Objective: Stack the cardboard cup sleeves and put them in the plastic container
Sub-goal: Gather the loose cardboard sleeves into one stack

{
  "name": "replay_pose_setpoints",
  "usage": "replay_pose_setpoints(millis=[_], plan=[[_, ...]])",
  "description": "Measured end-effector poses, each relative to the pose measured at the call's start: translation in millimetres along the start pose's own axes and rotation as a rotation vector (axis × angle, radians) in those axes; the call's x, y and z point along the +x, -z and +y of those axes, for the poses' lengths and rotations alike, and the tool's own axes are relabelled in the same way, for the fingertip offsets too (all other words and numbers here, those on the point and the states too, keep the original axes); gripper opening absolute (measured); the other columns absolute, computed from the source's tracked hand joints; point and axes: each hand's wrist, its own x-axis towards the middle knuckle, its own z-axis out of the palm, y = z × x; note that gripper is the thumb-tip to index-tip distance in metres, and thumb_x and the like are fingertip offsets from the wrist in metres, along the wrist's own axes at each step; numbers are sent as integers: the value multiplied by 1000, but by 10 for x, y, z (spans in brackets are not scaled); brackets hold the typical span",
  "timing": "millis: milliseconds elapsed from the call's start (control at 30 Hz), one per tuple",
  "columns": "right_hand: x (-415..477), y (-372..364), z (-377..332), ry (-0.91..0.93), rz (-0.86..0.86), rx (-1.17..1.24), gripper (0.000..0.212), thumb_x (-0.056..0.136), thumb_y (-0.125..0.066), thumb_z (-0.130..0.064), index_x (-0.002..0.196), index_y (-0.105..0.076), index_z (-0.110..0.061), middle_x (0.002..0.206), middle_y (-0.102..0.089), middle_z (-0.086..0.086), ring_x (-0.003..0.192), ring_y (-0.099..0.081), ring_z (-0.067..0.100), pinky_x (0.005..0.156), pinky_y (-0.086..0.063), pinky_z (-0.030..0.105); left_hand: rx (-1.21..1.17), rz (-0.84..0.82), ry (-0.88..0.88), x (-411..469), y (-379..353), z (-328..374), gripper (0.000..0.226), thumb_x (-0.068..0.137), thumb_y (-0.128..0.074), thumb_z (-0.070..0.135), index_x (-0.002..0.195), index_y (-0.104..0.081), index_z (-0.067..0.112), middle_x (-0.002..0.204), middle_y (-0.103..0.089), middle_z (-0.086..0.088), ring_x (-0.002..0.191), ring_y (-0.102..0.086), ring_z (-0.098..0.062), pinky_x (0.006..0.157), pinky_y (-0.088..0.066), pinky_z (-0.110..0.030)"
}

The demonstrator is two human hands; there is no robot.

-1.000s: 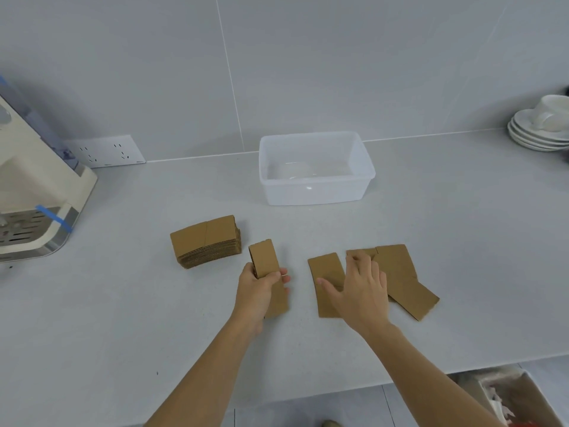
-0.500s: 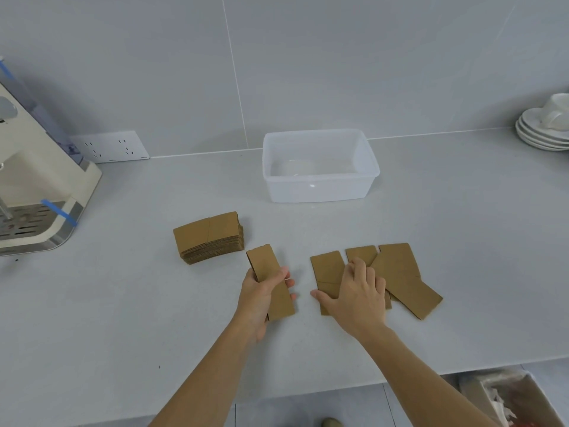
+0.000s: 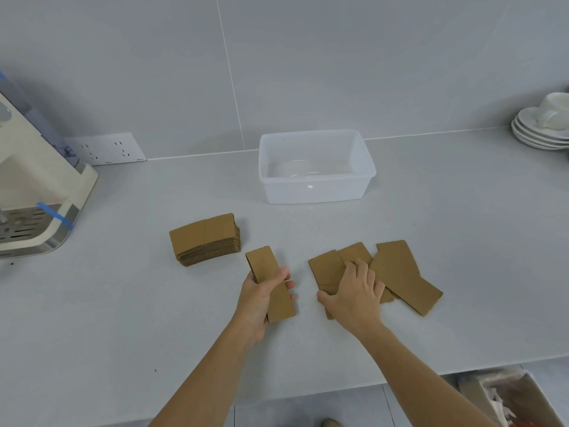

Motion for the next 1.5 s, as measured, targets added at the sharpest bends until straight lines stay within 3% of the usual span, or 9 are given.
replay_pose_setpoints(millis=[133,300,500,600,700,900,1067,1233,1500], plan=[[-22,6,0,2,29,28,72,72,-59,-39,132,-30,-10,129,-40,4,119,-36,23,102,-22,36,-16,0,1,-2,-7,9,23,78,-72,25,96,-63,15,72,-74,-1,69,-70,-19,84,-54,-47],[-31,52,8,41,49,103,72,74,-60,-33,134,-28,-8,121,-49,5,113,-43,22,101,-28,33,-49,-7,-2,-16,-34,22,29,77,-72,24,102,-61,13,92,-69,-9,81,-68,-22,76,-57,-41],[-36,183,-52,40,-33,415,74,78,-62,-27,138,-24,-7,132,-42,7,118,-43,20,91,-42,30,-126,-69,47,-44,-98,38,31,74,-72,26,99,-62,12,96,-67,-13,85,-66,-25,77,-57,-45],[-52,243,-123,77,-49,490,73,79,-61,-27,138,-24,-9,129,-42,5,114,-44,17,87,-42,27,-220,-87,87,-52,-125,42,28,75,-71,26,98,-63,13,96,-66,-13,88,-63,-26,72,-58,-43],[-102,293,-202,143,-43,496,74,79,-61,-36,138,-25,-13,122,-44,2,109,-46,16,87,-46,30,-286,-115,110,-62,-130,45,38,69,-70,33,101,-64,12,100,-67,-13,95,-63,-27,65,-59,-38],[-205,308,-363,311,-23,359,73,82,-57,-38,141,-23,-11,131,-44,2,119,-44,16,97,-41,29,-363,-245,130,-91,-164,39,52,76,-62,38,120,-63,11,119,-68,-11,112,-62,-26,91,-49,-39],[-208,258,-426,372,-11,286,75,79,-53,-44,140,-25,-11,133,-47,2,120,-46,18,101,-36,29,-446,-272,165,-108,-213,5,52,74,-64,35,119,-63,10,114,-69,-11,110,-62,-27,93,-48,-40],[-210,168,-435,385,30,240,86,66,-28,-56,138,-31,-11,132,-51,1,121,-45,17,102,-34,30,-464,-264,181,-120,-255,-27,42,75,-63,27,112,-65,8,103,-72,-11,103,-64,-27,85,-50,-39],[-153,78,-355,407,79,197,76,70,-37,-50,134,-38,-9,128,-55,4,116,-51,21,99,-40,34,-433,-222,176,-89,-320,-42,25,82,-58,14,104,-66,7,89,-73,-10,88,-67,-25,77,-53,-38]])
